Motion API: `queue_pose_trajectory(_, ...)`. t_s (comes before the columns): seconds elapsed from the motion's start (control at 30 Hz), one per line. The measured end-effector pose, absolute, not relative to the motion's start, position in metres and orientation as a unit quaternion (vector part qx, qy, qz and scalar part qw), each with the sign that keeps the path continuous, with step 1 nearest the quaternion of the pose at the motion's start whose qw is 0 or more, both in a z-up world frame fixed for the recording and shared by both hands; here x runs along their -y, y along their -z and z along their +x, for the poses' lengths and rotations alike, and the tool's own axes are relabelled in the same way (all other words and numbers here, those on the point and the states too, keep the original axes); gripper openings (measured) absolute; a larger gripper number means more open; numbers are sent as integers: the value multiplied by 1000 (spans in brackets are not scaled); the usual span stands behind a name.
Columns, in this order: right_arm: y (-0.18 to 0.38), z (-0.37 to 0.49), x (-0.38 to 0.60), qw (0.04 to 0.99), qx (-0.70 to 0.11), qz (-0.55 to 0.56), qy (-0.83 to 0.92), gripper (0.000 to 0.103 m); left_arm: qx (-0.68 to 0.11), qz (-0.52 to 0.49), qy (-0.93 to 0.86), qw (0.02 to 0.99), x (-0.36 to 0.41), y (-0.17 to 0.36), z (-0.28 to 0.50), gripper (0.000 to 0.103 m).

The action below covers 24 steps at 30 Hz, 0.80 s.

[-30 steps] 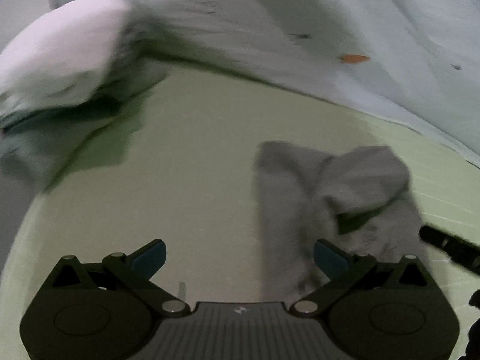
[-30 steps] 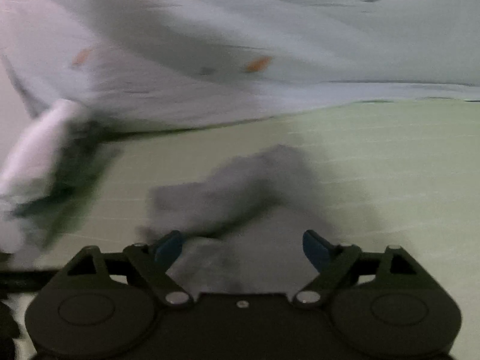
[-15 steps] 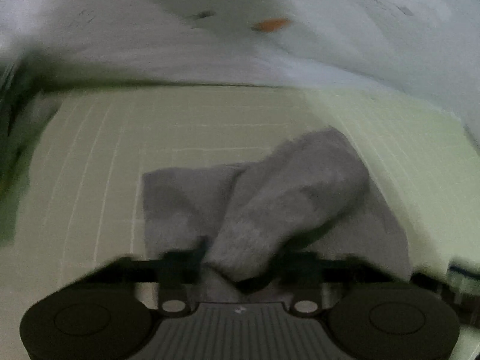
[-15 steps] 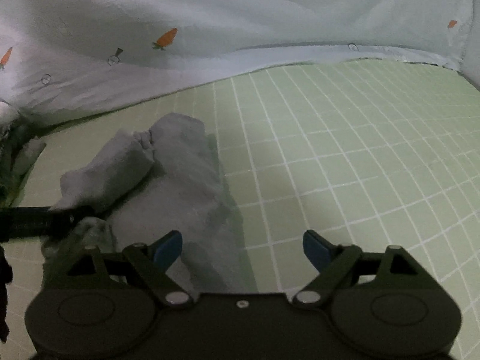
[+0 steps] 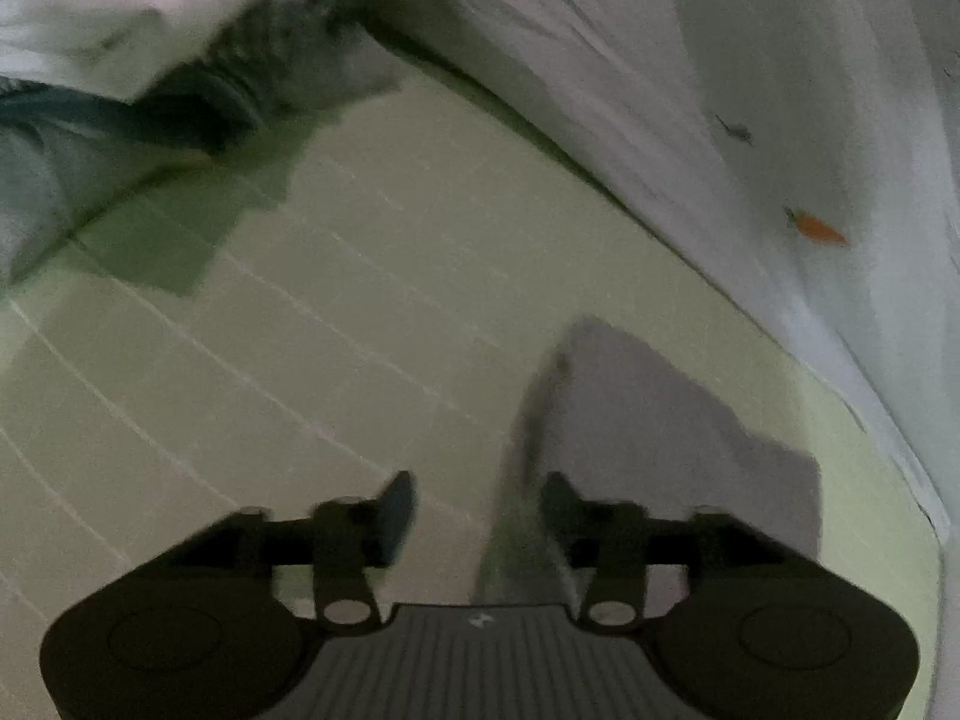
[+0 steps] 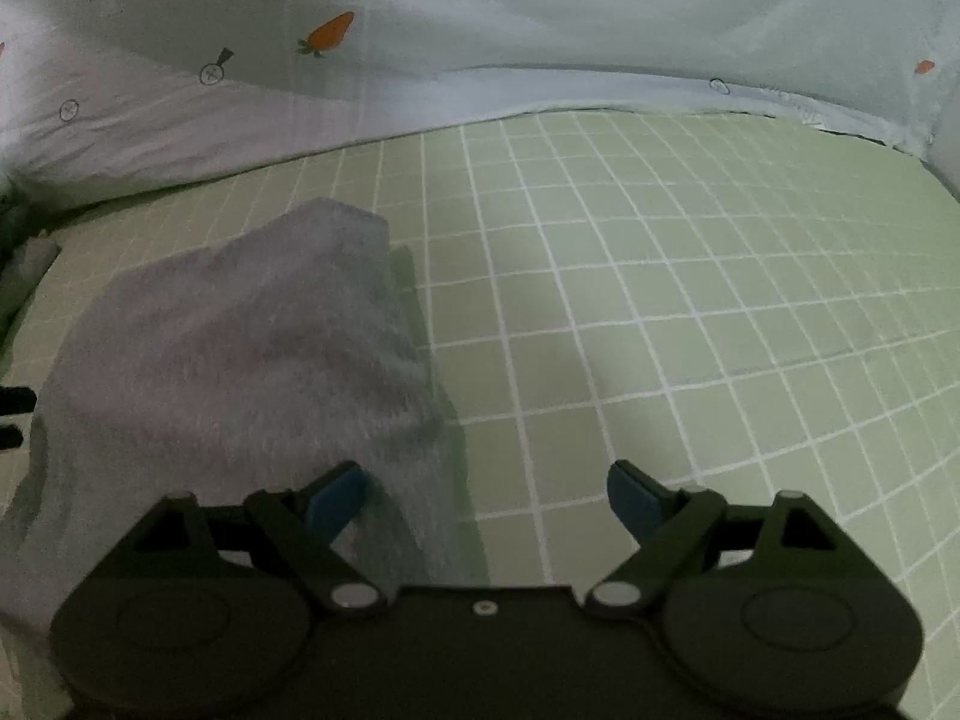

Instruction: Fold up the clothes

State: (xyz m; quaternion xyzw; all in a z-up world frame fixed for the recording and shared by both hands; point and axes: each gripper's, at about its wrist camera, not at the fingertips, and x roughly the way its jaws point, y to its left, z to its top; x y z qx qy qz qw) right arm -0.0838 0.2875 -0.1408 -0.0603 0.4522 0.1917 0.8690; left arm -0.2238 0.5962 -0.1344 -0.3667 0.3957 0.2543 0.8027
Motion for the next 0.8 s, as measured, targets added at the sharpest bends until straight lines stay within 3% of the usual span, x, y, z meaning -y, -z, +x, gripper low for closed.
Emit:
queue_pose_trajectory(0.17, 142, -83, -285, 864, -463, -48, -190, 91, -434, -296, -219, 822, -561, 140, -210, 83)
queue_pose_trajectory(0.27, 142, -83, -284, 863, -465, -47, -190, 92, -455, -257, -225, 822, -554, 145, -204, 84)
queue_pose_trajectory(0.6, 148, -69, -296, 851, -470, -31, -231, 95, -472, -222, -193, 831, -542, 164, -199, 100)
queue_pose_trajectory(0.77, 160, -49, -301, 835, -491, 12, -249, 96, -462, -218, -184, 840, -536, 165, -199, 101)
queue_pose_trajectory(0.8, 164, -46, -302, 831, -496, 23, -252, 102, -459, -222, -177, 842, -535, 165, -200, 100)
